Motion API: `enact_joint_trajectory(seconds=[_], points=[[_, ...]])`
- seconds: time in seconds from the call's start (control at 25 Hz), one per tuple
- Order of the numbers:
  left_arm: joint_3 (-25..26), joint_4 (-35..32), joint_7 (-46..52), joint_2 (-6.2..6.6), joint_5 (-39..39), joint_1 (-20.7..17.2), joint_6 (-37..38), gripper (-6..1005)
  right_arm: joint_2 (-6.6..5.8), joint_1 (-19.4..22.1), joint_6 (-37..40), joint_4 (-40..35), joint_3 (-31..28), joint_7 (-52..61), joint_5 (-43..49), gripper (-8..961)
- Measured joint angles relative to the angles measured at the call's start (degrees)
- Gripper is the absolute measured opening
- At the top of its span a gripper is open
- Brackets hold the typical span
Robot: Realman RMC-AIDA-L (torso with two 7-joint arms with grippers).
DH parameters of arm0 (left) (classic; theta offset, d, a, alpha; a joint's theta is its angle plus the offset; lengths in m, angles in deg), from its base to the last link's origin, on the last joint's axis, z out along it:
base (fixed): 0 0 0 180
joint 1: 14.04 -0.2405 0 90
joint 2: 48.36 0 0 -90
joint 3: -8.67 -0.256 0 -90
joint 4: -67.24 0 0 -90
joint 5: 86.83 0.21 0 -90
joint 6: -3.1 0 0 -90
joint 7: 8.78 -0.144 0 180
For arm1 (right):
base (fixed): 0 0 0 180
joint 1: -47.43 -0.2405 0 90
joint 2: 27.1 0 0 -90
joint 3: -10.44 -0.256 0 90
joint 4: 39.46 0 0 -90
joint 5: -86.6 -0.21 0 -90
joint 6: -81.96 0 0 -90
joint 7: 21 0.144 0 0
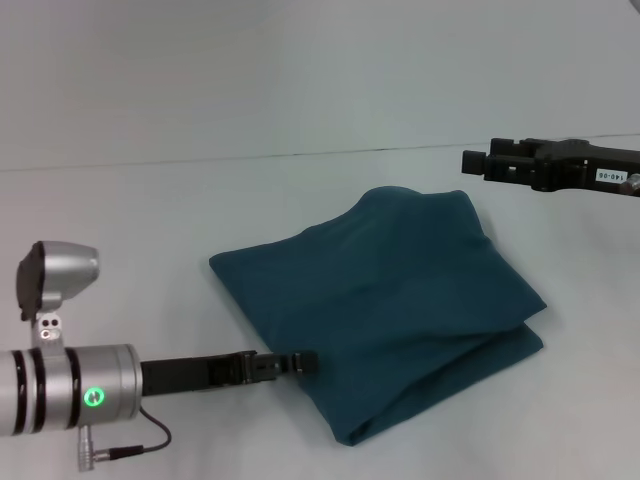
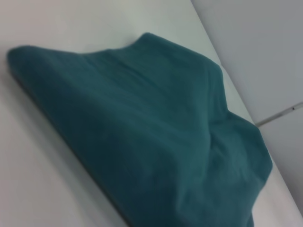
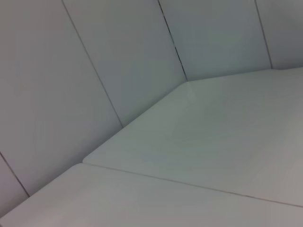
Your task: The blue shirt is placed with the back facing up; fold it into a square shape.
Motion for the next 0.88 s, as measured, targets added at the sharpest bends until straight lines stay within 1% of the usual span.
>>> enact_joint_trajectory(seconds=[0.48, 0.64, 0.72, 0.88], points=[[-1.42, 2.18, 0.06, -0.22, -0.01, 2.28, -0.77, 932, 0.11, 0.08, 0.02, 0.00, -0.53, -0.23, -0.01, 754], [-3.39, 2.42, 0.26, -0.30, -0.25, 3.10, -1.90, 932, 0.15, 0.08, 0.03, 0.05, -0.78, -0.25, -0.01, 755], [-5.15, 2.47, 0.88, -0.36, -0.28, 3.53, -3.35, 932, 0.17, 0.08, 0.03, 0.06, -0.90, -0.24, -0.01, 755], [-6.18, 2.09, 0.86, -0.37, -0.39, 3.81, -4.73, 868, 0.25, 0.09, 0.03, 0.12, -1.14, -0.26, -0.01, 752]])
